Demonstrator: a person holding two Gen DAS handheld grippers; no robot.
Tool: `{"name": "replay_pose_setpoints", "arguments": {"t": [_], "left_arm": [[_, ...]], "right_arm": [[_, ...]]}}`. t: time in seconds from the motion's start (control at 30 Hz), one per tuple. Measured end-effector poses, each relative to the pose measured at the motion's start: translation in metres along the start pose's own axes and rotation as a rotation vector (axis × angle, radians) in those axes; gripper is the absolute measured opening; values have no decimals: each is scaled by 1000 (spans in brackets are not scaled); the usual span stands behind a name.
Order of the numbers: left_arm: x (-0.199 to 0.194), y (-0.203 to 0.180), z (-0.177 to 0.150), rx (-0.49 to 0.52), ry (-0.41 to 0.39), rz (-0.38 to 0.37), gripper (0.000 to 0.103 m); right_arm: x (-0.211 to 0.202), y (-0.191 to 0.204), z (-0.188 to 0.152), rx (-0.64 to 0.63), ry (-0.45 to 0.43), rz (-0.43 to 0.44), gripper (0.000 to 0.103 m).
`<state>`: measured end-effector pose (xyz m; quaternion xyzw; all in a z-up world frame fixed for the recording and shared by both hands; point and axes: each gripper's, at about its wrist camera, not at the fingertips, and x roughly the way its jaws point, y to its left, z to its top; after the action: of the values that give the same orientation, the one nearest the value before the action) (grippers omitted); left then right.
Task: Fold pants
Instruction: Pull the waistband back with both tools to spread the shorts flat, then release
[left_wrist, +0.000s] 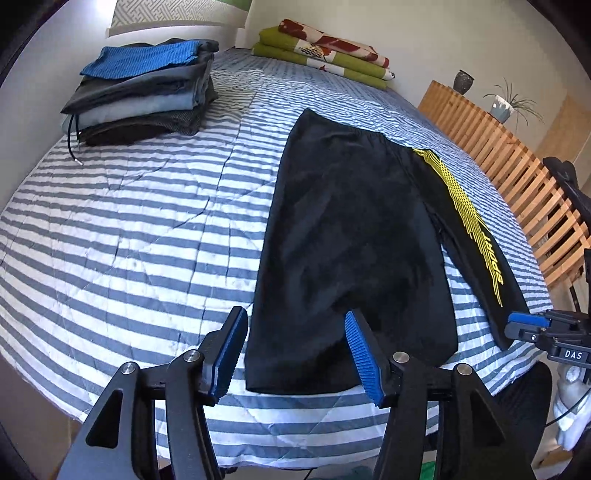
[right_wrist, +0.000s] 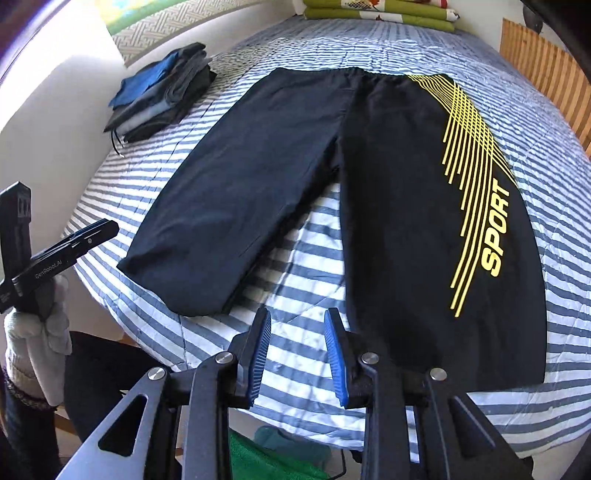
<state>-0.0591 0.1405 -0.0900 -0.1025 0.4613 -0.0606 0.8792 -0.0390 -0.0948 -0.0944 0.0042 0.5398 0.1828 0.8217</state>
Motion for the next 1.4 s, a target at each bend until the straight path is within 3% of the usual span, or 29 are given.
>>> {"name": "replay_pose_setpoints", "arguments": {"t": [0.27, 0.53, 0.67, 0.7, 0.77, 0.8, 0.83, 0.87, 0.9, 1.0, 1.07, 1.1, 1.13, 1.17, 1.2, 1.23, 1.3, 1.33, 1.4], "left_arm": [[-5, 45, -12, -75, 12, -65, 65], [14, 51, -10, -92, 81, -124, 65], [27, 49, -16, -109, 115, -168, 64], [29, 49, -17, -118, 116, -178, 62], [32, 51, -18, -136, 123, -195, 42], [33, 51, -17, -144, 129, -188, 27], [33, 51, -16, -148, 129, -177, 21], [30, 50, -15, -147, 124, -175, 18], [26, 48, -14, -141, 115, -170, 12], [2, 47, -8, -151, 59, -182, 8], [-17, 44, -5, -130, 13, -188, 8], [-26, 41, -4, -97, -10, -185, 9], [-31, 38, -4, -75, -15, -171, 23], [-33, 38, -3, -71, -5, -172, 37], [-34, 40, -2, -81, 1, -187, 64], [-33, 42, -1, -92, -3, -184, 70], [-21, 46, 1, -110, 38, -130, 69], [-12, 48, 0, -122, 65, -123, 68], [4, 48, -2, -138, 115, -118, 67]], "right_arm": [[7, 14, -3, 79, -4, 3, 41], [28, 13, -1, 179, 63, 113, 43], [49, 20, 1, 175, 94, 109, 43], [54, 22, 1, 171, 98, 112, 43], [64, 25, 3, 168, 96, 96, 43], [68, 27, 4, 165, 93, 93, 43], [73, 28, 6, 164, 100, 97, 33], [76, 30, 8, 170, 110, 112, 16], [79, 31, 10, 175, 134, 139, 9], [68, 27, 16, 220, 157, 255, 6], [52, 22, 19, 243, 153, 377, 4], [43, 19, 20, 252, 150, 432, 4], [35, 17, 20, 250, 149, 446, 4], [29, 15, 19, 233, 151, 404, 4], [26, 15, 17, 202, 153, 325, 5], [25, 15, 14, 164, 148, 237, 8], [31, 15, 7, 120, 168, 105, 21], [37, 12, 4, 137, 184, 114, 31], [47, 5, 1, 200, 208, 186, 36]]}}
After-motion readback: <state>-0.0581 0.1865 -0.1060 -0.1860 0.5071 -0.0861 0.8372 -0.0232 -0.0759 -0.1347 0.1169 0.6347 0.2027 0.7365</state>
